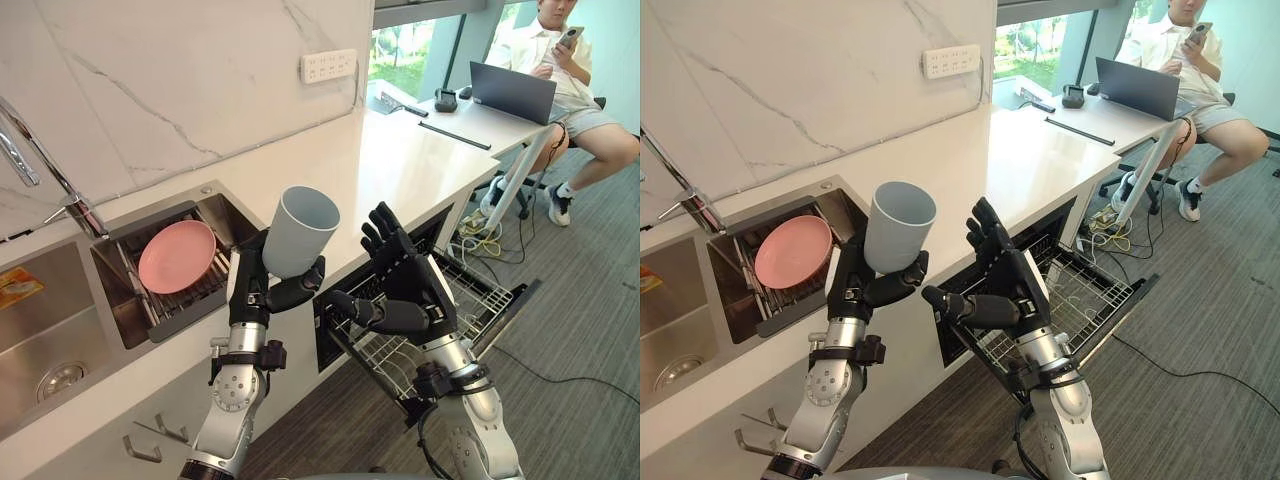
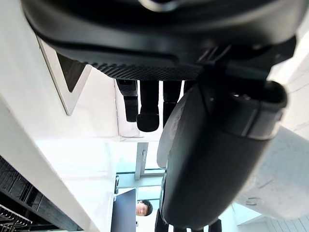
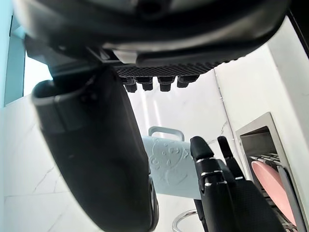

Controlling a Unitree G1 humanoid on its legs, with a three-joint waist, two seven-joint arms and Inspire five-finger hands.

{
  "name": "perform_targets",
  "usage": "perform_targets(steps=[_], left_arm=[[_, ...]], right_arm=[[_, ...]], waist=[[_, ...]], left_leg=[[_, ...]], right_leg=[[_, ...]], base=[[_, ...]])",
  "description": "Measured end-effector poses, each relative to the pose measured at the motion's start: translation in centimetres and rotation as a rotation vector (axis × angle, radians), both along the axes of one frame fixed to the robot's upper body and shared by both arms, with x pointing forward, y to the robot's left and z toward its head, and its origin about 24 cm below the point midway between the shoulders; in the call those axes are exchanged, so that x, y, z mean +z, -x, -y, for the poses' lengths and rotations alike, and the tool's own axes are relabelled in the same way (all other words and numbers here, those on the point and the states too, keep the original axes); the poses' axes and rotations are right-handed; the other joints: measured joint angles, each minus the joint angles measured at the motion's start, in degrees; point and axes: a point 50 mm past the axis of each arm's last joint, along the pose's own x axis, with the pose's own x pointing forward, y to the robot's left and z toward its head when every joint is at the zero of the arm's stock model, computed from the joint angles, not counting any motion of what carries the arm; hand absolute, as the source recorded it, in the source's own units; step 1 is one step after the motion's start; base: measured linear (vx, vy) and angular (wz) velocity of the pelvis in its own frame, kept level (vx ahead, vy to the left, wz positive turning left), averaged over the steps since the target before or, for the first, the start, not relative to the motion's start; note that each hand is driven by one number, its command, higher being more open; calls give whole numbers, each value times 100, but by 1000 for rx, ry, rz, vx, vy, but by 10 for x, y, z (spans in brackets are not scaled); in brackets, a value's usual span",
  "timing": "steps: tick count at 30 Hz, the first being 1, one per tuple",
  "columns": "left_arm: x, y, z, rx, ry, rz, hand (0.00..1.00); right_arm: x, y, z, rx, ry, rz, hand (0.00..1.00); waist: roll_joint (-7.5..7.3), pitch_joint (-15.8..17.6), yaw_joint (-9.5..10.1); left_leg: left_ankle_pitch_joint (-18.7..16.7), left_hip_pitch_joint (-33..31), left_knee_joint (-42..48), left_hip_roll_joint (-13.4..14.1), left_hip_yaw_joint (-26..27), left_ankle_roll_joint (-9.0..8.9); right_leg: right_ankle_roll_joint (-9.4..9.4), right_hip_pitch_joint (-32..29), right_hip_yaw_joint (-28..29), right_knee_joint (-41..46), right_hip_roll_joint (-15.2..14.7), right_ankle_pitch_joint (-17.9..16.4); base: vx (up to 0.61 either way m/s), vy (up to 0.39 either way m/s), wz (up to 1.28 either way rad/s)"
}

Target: Walk over to the sink, pick up the cup, carry it to the dishwasher, place the cup inside the dishwasher, then close the dishwasher door

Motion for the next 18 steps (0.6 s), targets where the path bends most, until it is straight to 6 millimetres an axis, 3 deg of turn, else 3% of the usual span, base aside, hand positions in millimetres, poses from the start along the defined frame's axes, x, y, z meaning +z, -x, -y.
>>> perform_targets(steps=[18], left_arm=[[-3, 6, 29, -138, 10, -16, 0]], right_arm=[[4, -4, -14, -4, -32, -4, 100]], waist=[[-9, -14, 72]], left_leg=[[23, 9, -55, -40, -102, 36]], right_leg=[[14, 107, -114, -136, -40, 45]], base=[[-3, 2, 2]])
